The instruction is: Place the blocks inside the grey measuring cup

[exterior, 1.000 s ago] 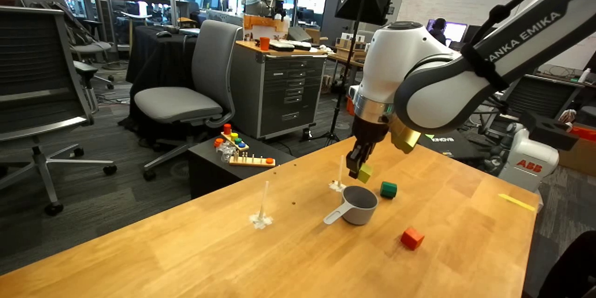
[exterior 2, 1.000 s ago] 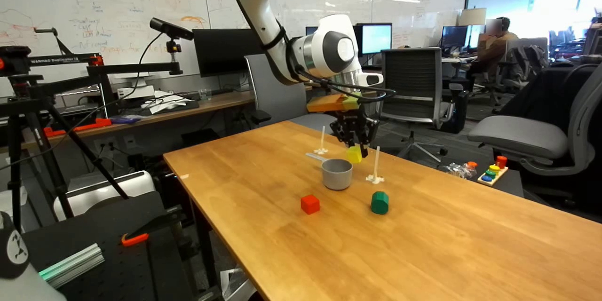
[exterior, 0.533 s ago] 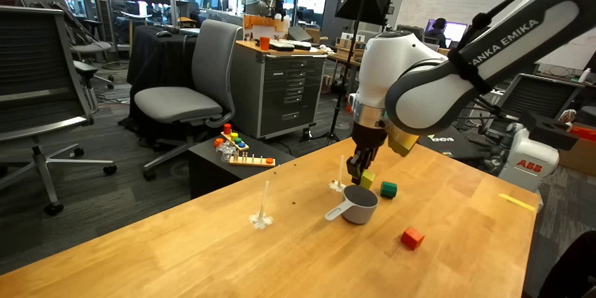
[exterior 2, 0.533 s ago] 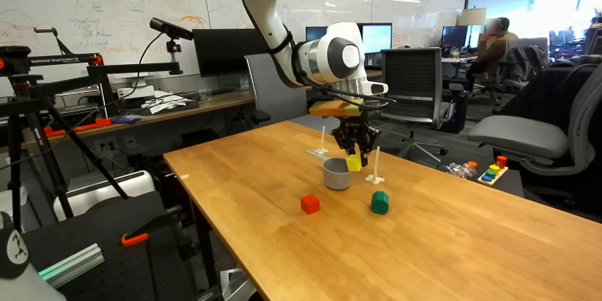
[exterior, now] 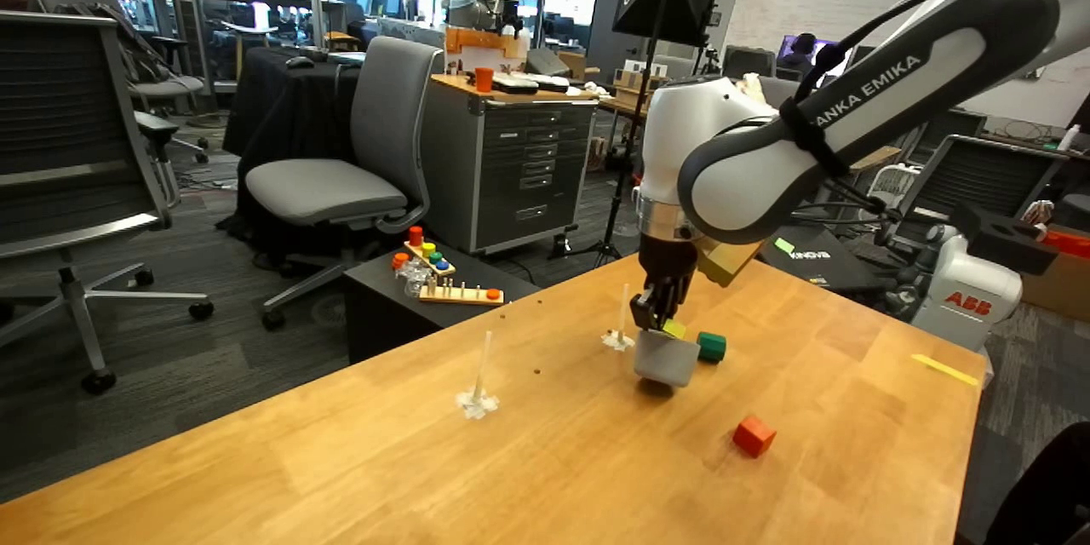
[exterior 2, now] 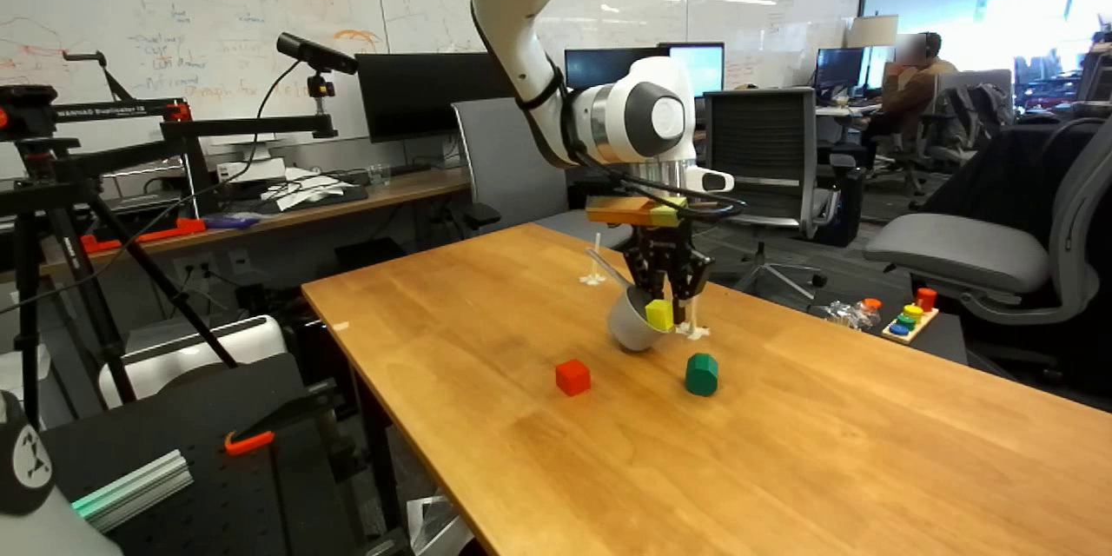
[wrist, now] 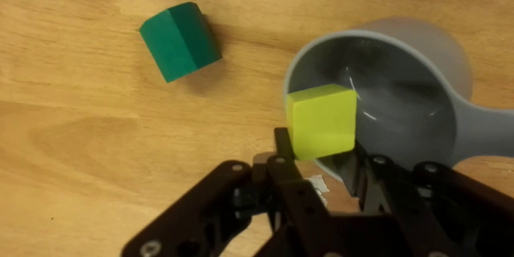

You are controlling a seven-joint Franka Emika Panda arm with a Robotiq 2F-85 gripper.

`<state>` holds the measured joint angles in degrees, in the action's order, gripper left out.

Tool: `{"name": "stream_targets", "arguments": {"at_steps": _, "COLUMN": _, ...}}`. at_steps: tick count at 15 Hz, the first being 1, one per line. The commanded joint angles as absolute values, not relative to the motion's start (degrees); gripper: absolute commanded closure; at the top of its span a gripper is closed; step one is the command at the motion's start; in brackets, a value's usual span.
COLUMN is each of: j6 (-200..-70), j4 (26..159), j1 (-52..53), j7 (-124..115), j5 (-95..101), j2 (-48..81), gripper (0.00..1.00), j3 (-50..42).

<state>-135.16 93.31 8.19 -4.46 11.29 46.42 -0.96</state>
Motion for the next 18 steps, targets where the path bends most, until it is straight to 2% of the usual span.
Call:
{"name": "stream_targets", "arguments": {"at_steps": 1, "j6": -132.0, "j4": 89.1, "j1": 8.0, "j7": -3.5, "j5": 10.2, "j2": 48.5, "gripper": 0.42, "j3": -0.4}}
{"name": "stream_targets", "arguments": {"at_steps": 2, "j6": -132.1, "j4": 89.0, "j1": 8.2, "j7": -3.7, "j5": 10.4, "j2": 48.5, "gripper": 0.42, "j3": -0.5}}
{"name": "stream_targets", "arguments": {"at_steps": 3, "j6": -131.9, "j4": 88.7, "j1": 8.3, "j7": -3.6, "j5": 10.4, "j2": 48.6, "gripper": 0.37, "j3": -0.4}}
{"name": "stream_targets", "arguments": {"at_steps": 7, "j6": -132.2, "j4": 88.3, "j1": 8.6, "j7": -3.9, "j5": 10.5, "j2": 48.9, "gripper": 0.05, "j3": -0.5}}
{"name": "stream_targets", "arguments": {"at_steps": 8, "j6": -132.4, "j4": 88.4, "j1": 8.6, "j7": -4.0, "j5": 10.6, "j2": 48.8, "gripper": 0.01, "j3": -0.6}}
{"name": "stream_targets", "arguments": {"at_steps": 18, "j6": -133.8, "j4": 89.1, "j1": 8.5, "j7": -6.8, "j5": 10.5, "j2": 47.7, "gripper": 0.0, "j3": -2.0}}
